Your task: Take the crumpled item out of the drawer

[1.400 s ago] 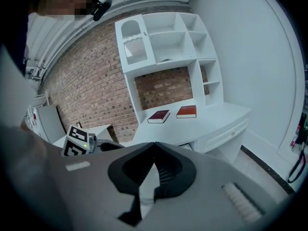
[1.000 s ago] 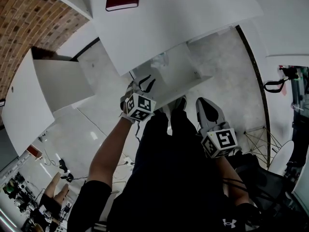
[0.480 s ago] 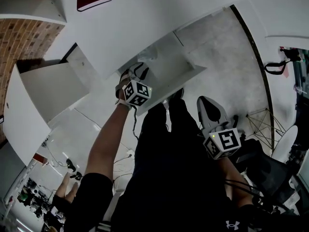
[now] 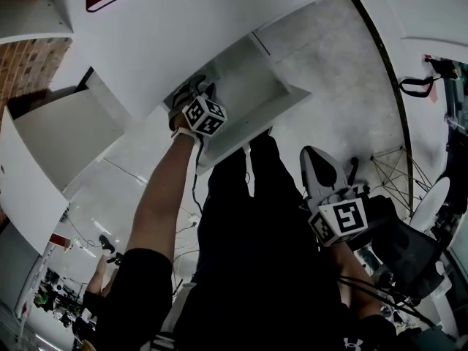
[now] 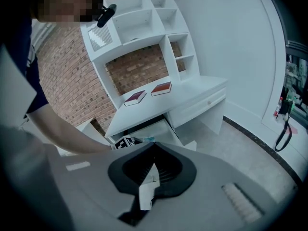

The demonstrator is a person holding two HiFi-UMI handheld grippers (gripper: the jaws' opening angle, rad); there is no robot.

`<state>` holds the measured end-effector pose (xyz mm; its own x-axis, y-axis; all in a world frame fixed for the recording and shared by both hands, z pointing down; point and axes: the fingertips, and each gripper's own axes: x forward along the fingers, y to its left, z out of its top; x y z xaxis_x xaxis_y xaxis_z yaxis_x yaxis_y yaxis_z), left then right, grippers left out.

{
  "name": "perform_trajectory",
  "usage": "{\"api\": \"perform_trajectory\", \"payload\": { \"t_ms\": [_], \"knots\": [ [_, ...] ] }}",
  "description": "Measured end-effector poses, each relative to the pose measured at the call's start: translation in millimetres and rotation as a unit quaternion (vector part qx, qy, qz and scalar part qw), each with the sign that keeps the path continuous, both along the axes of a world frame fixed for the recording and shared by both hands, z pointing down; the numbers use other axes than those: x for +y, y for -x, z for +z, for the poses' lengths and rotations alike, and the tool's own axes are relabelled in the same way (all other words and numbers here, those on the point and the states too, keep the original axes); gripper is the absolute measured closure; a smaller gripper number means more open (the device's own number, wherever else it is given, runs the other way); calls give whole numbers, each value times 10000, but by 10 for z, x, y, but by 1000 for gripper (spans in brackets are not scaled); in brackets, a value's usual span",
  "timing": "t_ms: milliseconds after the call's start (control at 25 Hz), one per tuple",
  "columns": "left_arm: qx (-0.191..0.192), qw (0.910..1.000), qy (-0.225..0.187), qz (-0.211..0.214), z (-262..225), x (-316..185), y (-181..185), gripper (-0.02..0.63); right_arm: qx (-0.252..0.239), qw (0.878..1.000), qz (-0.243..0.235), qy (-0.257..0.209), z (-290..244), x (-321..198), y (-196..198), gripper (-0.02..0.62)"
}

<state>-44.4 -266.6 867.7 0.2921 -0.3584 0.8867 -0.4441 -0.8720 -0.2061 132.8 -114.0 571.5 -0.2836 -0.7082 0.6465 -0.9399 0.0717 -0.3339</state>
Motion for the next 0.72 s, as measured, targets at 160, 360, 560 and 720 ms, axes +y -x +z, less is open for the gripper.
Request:
{"api": "perform_trajectory", "payload": {
  "t_ms": [160,360,560,720],
  "knots": [
    [-208,9994,271,-56,145,0,21,470,-28,9999,59,112,58,33,-21,592],
    [-94,9990,375,-212,72,40,18,583,-67,9999,58,83,46,2,-11,592],
    [178,9986,412,-272,-69,138,-63,586,-94,9999,-65,-16,14,-84,20,592],
    [541,9963,572,-331,-272,253,-121,586,-124,9997,-194,-103,-34,-141,113,592]
  ]
}}
